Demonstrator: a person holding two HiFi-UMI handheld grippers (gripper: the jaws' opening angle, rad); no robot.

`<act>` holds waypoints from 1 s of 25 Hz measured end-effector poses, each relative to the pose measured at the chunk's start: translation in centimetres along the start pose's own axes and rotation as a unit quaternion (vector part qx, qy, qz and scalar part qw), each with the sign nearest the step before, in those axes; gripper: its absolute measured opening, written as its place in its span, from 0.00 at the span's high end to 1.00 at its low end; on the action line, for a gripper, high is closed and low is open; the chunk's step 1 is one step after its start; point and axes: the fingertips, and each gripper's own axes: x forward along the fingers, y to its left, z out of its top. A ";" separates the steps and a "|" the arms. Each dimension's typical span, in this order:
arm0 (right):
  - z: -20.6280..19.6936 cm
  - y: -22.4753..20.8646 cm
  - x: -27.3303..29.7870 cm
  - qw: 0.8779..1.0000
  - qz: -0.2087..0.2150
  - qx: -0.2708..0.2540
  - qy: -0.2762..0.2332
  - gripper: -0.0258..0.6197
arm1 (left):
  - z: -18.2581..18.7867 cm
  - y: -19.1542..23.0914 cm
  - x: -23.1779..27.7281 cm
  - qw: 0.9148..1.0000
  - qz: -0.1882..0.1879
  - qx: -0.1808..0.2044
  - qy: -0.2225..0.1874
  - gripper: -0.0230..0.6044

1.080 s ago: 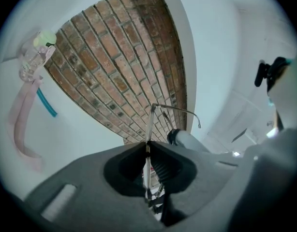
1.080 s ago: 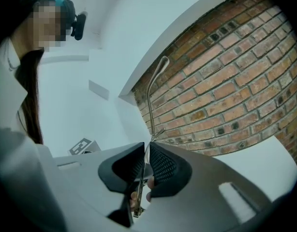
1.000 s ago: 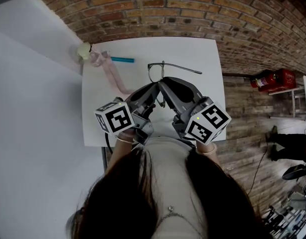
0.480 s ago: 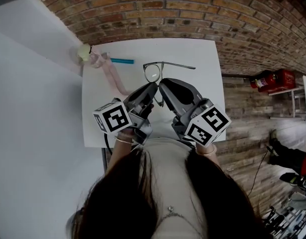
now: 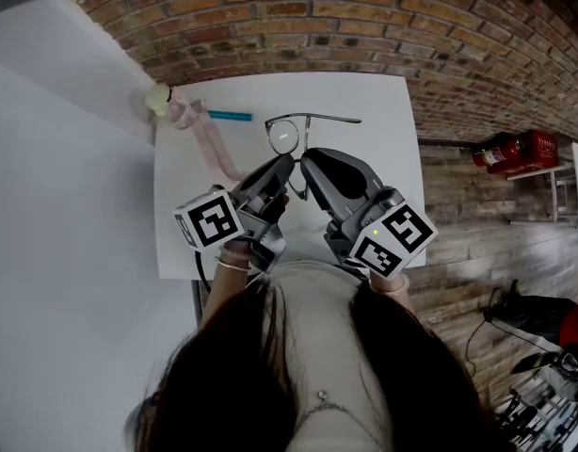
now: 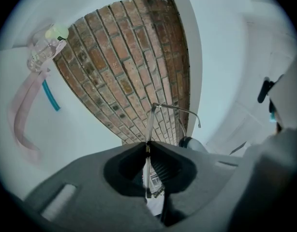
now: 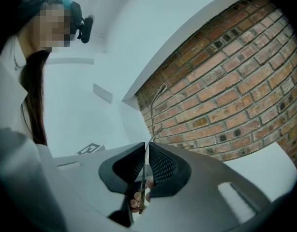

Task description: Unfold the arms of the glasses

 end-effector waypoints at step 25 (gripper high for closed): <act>0.9 0.8 -0.7 0.999 0.027 0.000 -0.020 0.92 | 0.6 -0.3 -0.2 0.993 -0.033 -0.104 -0.033 0.92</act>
